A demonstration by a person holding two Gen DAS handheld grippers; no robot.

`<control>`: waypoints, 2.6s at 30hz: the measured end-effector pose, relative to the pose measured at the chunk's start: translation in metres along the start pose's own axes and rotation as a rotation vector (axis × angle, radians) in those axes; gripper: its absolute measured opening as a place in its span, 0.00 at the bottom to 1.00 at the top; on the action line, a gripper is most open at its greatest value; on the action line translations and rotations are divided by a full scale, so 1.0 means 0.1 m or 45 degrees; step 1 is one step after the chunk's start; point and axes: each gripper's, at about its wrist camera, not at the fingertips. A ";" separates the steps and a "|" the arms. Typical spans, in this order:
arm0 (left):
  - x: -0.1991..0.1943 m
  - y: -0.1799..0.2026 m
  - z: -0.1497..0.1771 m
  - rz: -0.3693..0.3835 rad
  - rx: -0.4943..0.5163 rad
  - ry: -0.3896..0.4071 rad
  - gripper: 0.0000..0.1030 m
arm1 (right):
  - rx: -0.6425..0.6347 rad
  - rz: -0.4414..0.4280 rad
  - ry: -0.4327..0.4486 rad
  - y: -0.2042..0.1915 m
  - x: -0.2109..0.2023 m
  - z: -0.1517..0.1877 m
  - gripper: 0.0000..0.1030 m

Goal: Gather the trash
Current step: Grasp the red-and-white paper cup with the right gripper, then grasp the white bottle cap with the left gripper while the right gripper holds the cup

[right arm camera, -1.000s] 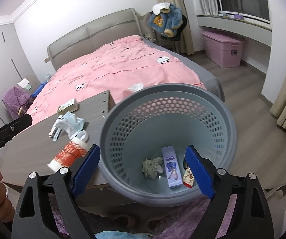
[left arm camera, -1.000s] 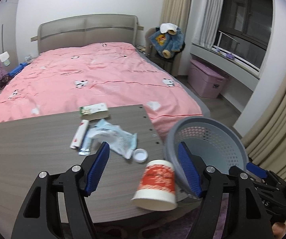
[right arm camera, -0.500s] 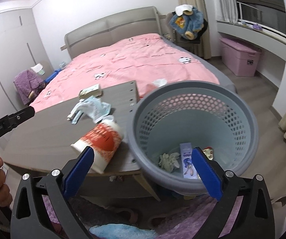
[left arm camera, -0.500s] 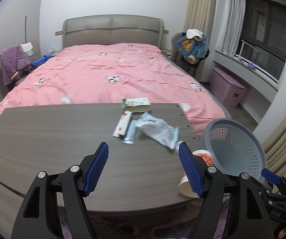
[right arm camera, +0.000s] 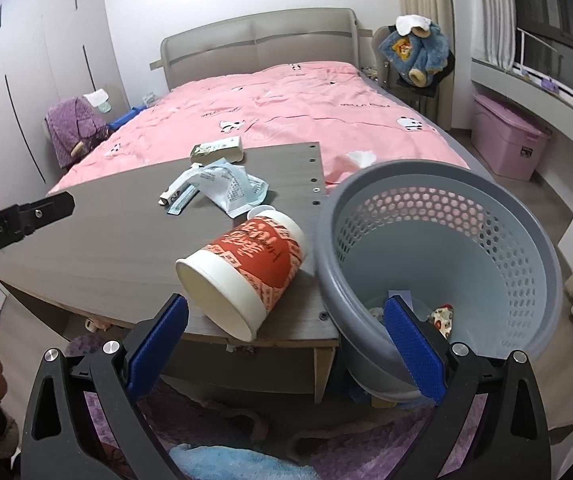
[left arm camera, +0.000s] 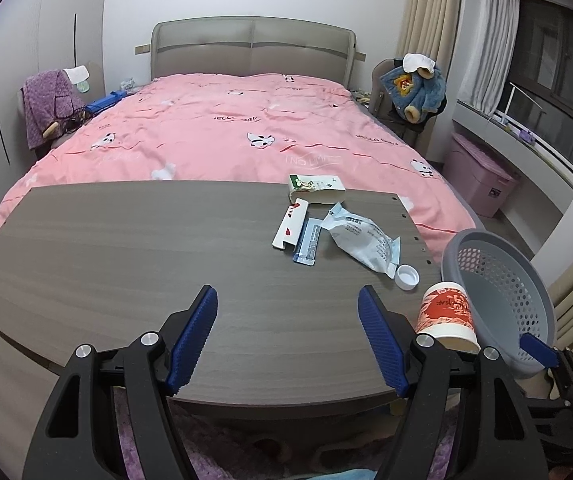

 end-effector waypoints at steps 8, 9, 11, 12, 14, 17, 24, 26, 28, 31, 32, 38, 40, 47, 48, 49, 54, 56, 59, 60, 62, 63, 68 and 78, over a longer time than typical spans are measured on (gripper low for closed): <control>0.04 -0.01 0.00 0.002 -0.005 -0.013 0.68 | -0.052 0.083 -0.004 -0.19 0.22 -0.02 0.92; 0.05 -0.01 0.01 0.002 -0.007 -0.014 0.68 | -0.055 0.094 0.002 -0.21 0.23 -0.02 0.92; 0.07 -0.01 0.01 0.003 -0.011 -0.020 0.68 | -0.065 0.122 0.018 -0.24 0.26 -0.04 0.92; 0.09 -0.02 0.01 0.004 -0.014 -0.026 0.68 | -0.069 0.131 0.020 -0.26 0.28 -0.04 0.90; 0.12 -0.01 0.02 0.006 -0.016 -0.036 0.68 | -0.078 0.148 0.012 -0.29 0.33 -0.06 0.83; 0.14 -0.01 0.02 0.008 -0.012 -0.043 0.68 | -0.096 0.168 -0.005 -0.33 0.41 -0.07 0.69; 0.19 -0.04 0.03 0.007 -0.028 -0.060 0.68 | -0.088 0.140 -0.025 -0.33 0.49 -0.08 0.21; 0.22 -0.04 0.04 0.005 -0.029 -0.066 0.68 | -0.071 0.123 -0.032 -0.30 0.51 -0.09 0.10; 0.23 -0.04 0.04 0.005 -0.029 -0.070 0.68 | -0.048 0.107 -0.024 -0.26 0.49 -0.09 0.09; 0.27 -0.04 0.04 0.004 -0.027 -0.080 0.68 | -0.015 0.083 -0.010 -0.21 0.46 -0.12 0.08; 0.29 -0.04 0.04 0.004 -0.026 -0.085 0.68 | -0.004 0.076 -0.006 -0.19 0.45 -0.13 0.08; 0.35 -0.05 0.04 -0.002 -0.027 -0.098 0.68 | 0.037 0.040 0.011 -0.13 0.40 -0.18 0.08; 0.38 -0.06 0.04 -0.005 -0.028 -0.103 0.68 | 0.046 0.031 0.018 -0.11 0.38 -0.20 0.08; 0.55 -0.01 -0.04 -0.003 -0.010 -0.118 0.68 | 0.087 0.018 0.041 0.01 0.29 -0.25 0.07; 0.60 0.02 -0.06 0.003 -0.004 -0.121 0.68 | 0.097 0.020 0.045 0.05 0.28 -0.26 0.08; 0.63 0.03 -0.07 0.007 -0.003 -0.124 0.68 | 0.103 0.023 0.047 0.07 0.27 -0.27 0.08; 0.87 0.19 -0.15 0.042 -0.005 -0.159 0.68 | 0.133 0.056 0.056 0.24 0.27 -0.31 0.08; 0.95 0.23 -0.17 0.054 -0.015 -0.171 0.68 | 0.138 0.082 0.055 0.32 0.30 -0.32 0.08; 1.09 0.34 -0.22 0.075 -0.022 -0.194 0.68 | 0.155 0.099 0.046 0.43 0.33 -0.33 0.08; 1.14 0.39 -0.22 0.078 -0.016 -0.204 0.68 | 0.162 0.103 0.043 0.47 0.33 -0.33 0.08; 1.20 0.46 -0.21 0.098 -0.007 -0.220 0.68 | 0.176 0.112 0.039 0.55 0.34 -0.34 0.08; 1.23 0.52 -0.20 0.110 0.002 -0.233 0.68 | 0.182 0.114 0.039 0.58 0.34 -0.34 0.08; 1.43 0.75 -0.07 0.140 0.049 -0.315 0.68 | 0.226 0.116 0.029 0.75 0.36 -0.33 0.08; 1.73 0.88 -0.01 0.141 0.030 -0.368 0.65 | 0.294 0.115 0.029 0.95 0.37 -0.31 0.08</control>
Point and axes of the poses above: each gripper's, at about its wrist camera, not at the fingertips, and x roughly the way its jaws point, y to its right, z to its underside, and after that the axes turned 15 degrees about z, right-handed
